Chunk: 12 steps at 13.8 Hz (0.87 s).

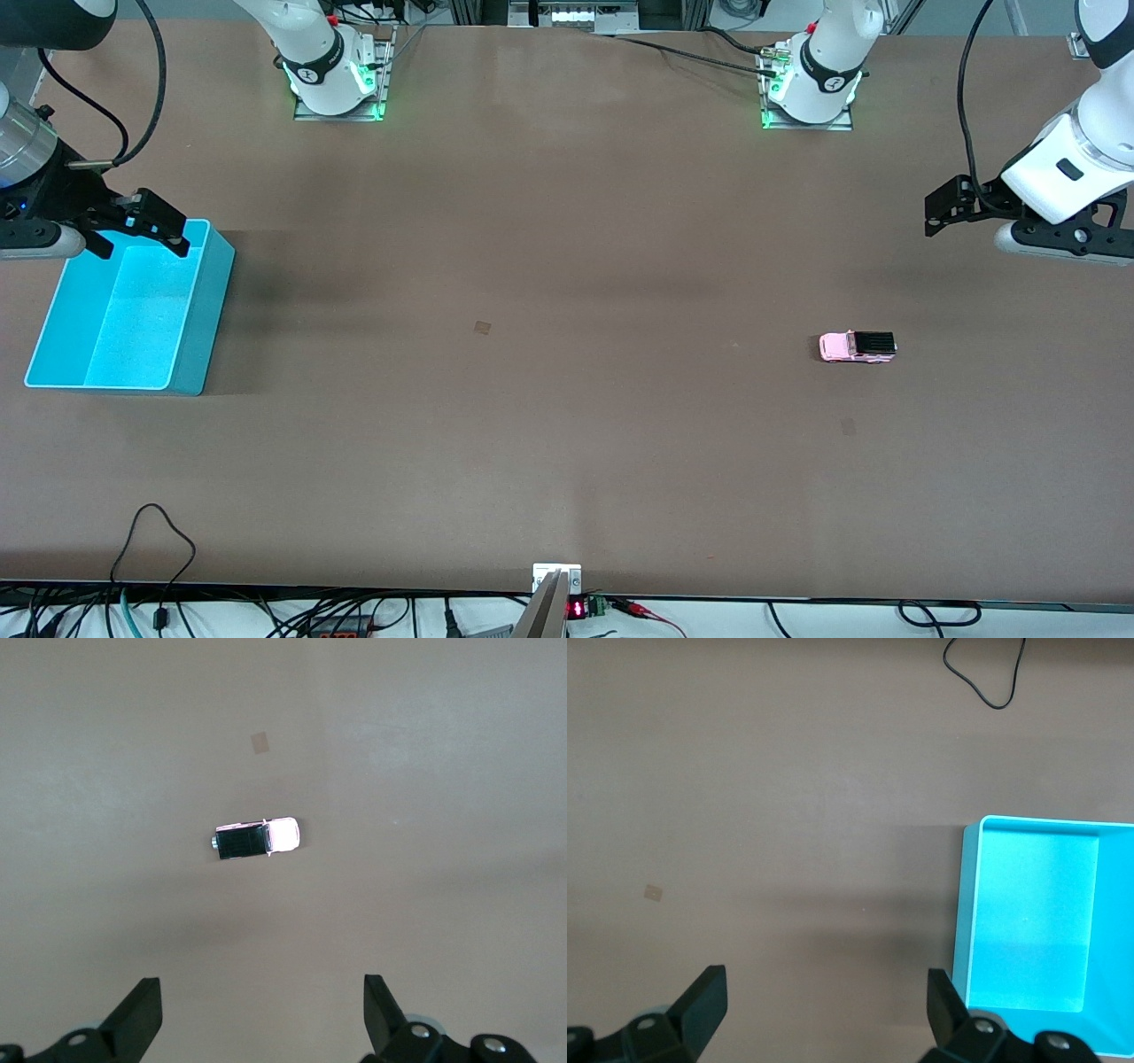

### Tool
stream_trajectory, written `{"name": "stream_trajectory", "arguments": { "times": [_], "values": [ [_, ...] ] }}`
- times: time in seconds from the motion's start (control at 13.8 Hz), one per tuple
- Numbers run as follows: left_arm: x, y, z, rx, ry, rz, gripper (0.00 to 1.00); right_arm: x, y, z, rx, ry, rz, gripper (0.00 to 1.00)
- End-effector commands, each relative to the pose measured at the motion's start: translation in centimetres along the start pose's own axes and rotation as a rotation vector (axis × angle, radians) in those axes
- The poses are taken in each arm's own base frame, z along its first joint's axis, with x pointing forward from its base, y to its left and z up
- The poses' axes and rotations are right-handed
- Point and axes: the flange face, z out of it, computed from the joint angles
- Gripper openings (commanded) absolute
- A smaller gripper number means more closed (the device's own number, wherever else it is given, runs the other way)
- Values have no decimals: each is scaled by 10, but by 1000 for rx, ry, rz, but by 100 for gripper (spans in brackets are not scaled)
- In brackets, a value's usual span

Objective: Wind and store pink jeep toy

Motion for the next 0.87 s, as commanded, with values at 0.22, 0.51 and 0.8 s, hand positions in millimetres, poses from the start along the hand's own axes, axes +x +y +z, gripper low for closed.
{"name": "stream_trajectory", "arguments": {
  "times": [0.22, 0.51, 0.8],
  "values": [
    [4, 0, -3, 4, -7, 15, 100, 2, 1, 0, 11, -14, 8, 100],
    [4, -5, -3, 5, -7, 0, 100, 4, 2, 1, 10, -15, 29, 100],
    [6, -4, 3, 1, -25, 8, 100, 4, 5, -1, 11, -13, 34, 100]
  ]
}}
